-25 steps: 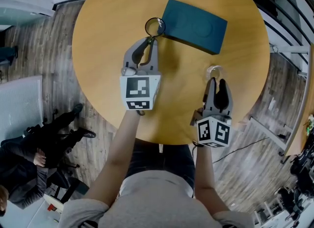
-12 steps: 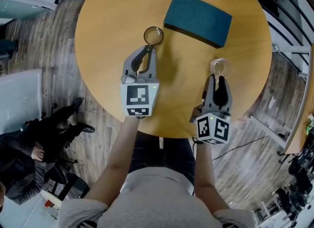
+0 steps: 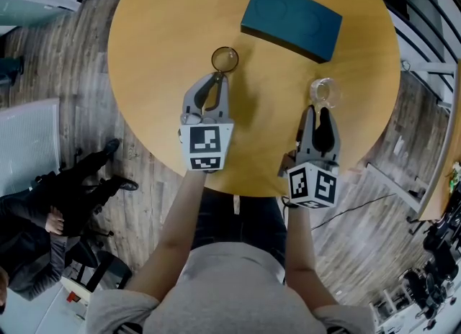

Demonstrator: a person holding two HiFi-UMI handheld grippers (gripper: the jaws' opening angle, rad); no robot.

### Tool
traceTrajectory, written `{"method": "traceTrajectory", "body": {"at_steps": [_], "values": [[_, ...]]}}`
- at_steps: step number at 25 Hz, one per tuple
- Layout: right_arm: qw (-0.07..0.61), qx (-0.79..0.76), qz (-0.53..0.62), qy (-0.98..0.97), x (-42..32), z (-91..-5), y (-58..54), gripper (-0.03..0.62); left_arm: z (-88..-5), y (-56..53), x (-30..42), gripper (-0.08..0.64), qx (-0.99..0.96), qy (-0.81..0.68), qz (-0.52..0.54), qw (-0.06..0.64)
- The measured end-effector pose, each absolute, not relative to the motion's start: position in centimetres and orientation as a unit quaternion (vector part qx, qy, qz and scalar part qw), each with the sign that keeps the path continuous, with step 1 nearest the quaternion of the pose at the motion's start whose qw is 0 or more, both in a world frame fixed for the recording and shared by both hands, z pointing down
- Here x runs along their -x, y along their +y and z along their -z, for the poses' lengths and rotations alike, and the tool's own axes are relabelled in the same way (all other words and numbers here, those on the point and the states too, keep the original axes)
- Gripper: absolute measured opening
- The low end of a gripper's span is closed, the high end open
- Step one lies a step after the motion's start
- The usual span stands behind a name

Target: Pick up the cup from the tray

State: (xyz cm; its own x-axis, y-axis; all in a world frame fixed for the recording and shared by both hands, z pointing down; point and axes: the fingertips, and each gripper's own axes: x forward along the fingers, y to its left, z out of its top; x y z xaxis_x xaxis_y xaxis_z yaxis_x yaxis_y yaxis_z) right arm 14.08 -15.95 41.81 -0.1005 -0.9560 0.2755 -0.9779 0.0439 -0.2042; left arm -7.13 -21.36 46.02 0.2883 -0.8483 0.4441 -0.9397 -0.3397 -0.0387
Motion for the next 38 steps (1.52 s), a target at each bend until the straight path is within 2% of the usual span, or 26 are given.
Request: {"method": "traceTrajectory", "body": {"at_steps": [2,6,12,38], "values": [[0.030,-0.669,-0.166,-0.724,-13.8,-41.3,-15.9,0.127,-45.8,-21.2,7.2,0.044,-0.795,-0.562,-0.196,0.114],[0.023,-0.663,-0.143,-0.735,-12.9,-39.6,-15.9,0.043,-44.8,-21.0,7.4,0.044,-0.796,-0.564,-0.189,0.108],[0.017,-0.649,-0.126,-0.750,-11.8,-37.7,-16.2,0.009,-42.8,-21.1,7.8,0.044,-0.797,-0.570,-0.178,0.095],[0.016,-0.644,-0.107,-0.757,-10.2,-35.6,-16.3,0.006,-37.8,-20.9,6.9,0.044,-0.810,-0.564,-0.149,0.058]]}}
